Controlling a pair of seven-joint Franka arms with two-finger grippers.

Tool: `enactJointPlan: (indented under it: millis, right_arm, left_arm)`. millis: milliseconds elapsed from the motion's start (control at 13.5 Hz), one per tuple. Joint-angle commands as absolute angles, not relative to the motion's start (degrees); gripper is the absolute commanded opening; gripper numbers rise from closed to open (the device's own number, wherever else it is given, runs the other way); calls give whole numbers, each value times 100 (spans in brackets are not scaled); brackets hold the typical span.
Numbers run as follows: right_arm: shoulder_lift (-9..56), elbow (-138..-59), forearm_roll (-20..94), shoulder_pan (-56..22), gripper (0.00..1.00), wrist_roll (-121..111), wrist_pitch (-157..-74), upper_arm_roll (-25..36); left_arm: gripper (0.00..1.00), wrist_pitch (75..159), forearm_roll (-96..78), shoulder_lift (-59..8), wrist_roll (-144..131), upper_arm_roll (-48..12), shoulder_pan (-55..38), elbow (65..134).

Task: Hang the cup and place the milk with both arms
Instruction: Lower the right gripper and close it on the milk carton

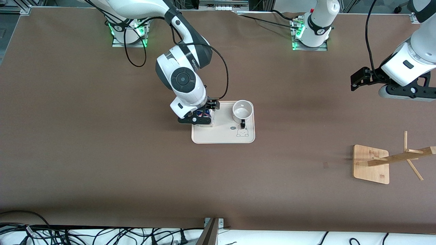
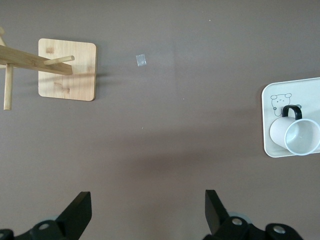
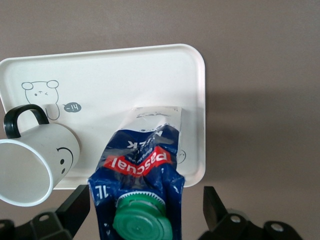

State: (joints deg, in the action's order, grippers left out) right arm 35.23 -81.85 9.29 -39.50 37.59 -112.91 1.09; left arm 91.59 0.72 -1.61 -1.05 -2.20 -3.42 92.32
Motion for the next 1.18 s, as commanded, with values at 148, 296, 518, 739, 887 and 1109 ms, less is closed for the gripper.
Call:
enactJointPlan:
  millis: [148,296,518,739,887,1109]
  right_arm:
    - [3489,-8218,1046,-3911,72,3639,-11259,97]
    - [3489,-8218,1046,-3911,48,3639,-11259,97]
    - [3489,-8218,1046,-3911,47,3639,-11259,97]
    - [3489,-8218,1046,-3911,47,3630,-11259,97]
    - [3481,-8209,1046,-3920,47,3656,-11259,97]
    - [3472,-8209,1046,-3929,47,3639,-11259,105]
  left_arm:
    - [100,9026,211,-255,-158,-220,-352,9026]
    - [100,9026,211,-255,-158,-220,-352,9026]
    - [100,9026,211,-255,-158,-220,-352,9026]
    - [100,9018,211,-255,-149,-220,-352,9026]
    - [100,9026,211,-255,-149,-220,-352,9026]
    - [100,9026,211,-255,-149,-220,-352,9026]
